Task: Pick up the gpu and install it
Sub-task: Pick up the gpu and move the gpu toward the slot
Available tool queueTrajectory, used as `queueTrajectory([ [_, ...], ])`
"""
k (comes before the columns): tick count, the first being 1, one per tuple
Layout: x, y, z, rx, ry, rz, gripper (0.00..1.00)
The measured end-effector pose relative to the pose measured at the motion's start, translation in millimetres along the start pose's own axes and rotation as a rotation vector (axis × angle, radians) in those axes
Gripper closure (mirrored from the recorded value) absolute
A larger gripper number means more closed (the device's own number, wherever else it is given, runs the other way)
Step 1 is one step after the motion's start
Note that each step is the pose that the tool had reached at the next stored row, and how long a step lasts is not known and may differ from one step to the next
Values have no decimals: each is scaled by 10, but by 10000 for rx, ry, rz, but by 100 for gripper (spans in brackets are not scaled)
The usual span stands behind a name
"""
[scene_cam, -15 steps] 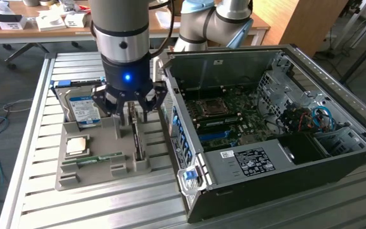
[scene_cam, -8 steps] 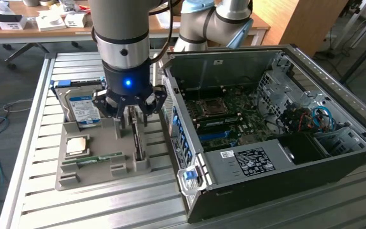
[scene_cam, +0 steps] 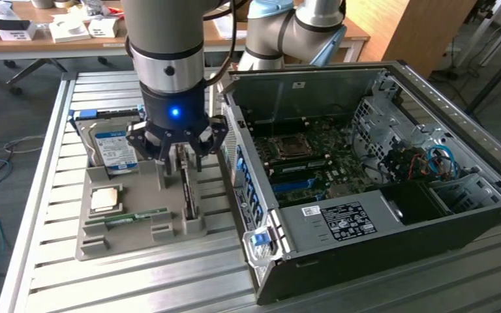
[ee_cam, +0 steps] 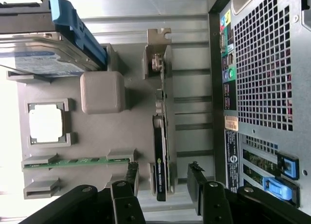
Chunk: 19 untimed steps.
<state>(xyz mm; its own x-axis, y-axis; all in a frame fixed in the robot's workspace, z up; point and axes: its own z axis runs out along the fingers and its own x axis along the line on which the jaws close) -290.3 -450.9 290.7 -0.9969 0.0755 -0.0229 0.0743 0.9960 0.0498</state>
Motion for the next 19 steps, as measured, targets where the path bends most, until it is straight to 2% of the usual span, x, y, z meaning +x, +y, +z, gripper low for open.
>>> queueTrajectory([
  [4,4,49,12,-52,3,1,47],
  [10,10,128,31,-79,6,1,47],
  [16,10,132,34,-80,6,1,47],
  [19,11,130,67,-81,5,1,47],
])
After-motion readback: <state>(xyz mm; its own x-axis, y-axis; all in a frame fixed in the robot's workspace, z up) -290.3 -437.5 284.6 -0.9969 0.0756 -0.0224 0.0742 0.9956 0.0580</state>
